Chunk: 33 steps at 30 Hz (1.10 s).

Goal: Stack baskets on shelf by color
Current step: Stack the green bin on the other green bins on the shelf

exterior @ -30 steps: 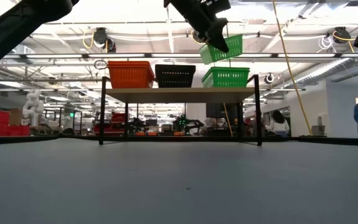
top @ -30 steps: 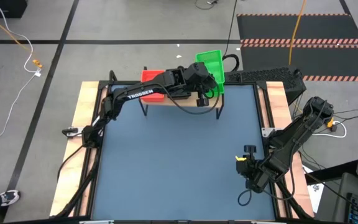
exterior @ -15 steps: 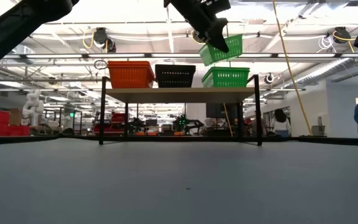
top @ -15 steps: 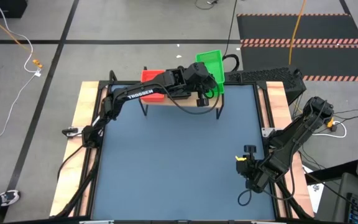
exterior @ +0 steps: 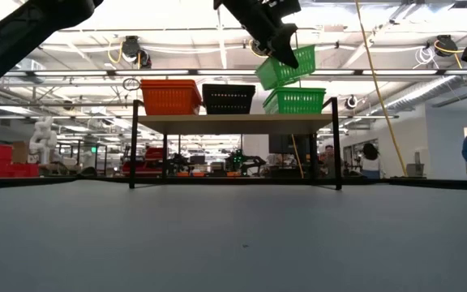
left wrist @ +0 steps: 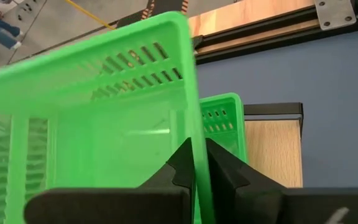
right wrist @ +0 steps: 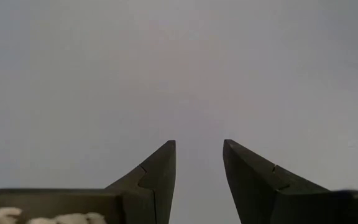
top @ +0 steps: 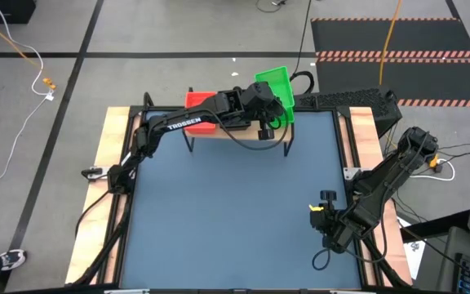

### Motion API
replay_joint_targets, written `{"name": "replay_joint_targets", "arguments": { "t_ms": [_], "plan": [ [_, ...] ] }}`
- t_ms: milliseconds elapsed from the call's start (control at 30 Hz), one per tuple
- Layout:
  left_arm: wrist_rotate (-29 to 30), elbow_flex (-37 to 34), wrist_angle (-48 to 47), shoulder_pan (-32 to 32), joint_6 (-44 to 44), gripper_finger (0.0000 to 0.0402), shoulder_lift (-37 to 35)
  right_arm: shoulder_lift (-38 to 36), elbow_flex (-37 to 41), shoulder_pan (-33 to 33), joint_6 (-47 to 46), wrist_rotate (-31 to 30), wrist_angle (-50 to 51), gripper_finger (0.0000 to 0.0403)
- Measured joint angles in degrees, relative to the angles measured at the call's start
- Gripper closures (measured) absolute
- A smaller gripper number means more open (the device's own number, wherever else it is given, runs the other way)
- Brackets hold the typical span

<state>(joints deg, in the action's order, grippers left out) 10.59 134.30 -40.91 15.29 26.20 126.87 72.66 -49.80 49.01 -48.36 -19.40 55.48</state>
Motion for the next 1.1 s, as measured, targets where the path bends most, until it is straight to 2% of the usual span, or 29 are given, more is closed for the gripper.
{"name": "replay_joint_targets", "arguments": {
  "t_ms": [333,600,1100],
  "plan": [
    [0.0,0.0,0.0,0.0,0.0,0.0395,0.0,0.0,0.0,0.0,0.0,0.0,0.0,0.0275],
    [0.0,0.0,0.0,0.0,0.0,0.0373,0.0,0.0,0.0,0.0,0.0,0.0,0.0,0.0275],
    [0.0,0.0,0.0,0.0,-0.7,0.0371,0.0,0.0,0.0,0.0,0.0,0.0,0.0,0.0275]
  ]
}}
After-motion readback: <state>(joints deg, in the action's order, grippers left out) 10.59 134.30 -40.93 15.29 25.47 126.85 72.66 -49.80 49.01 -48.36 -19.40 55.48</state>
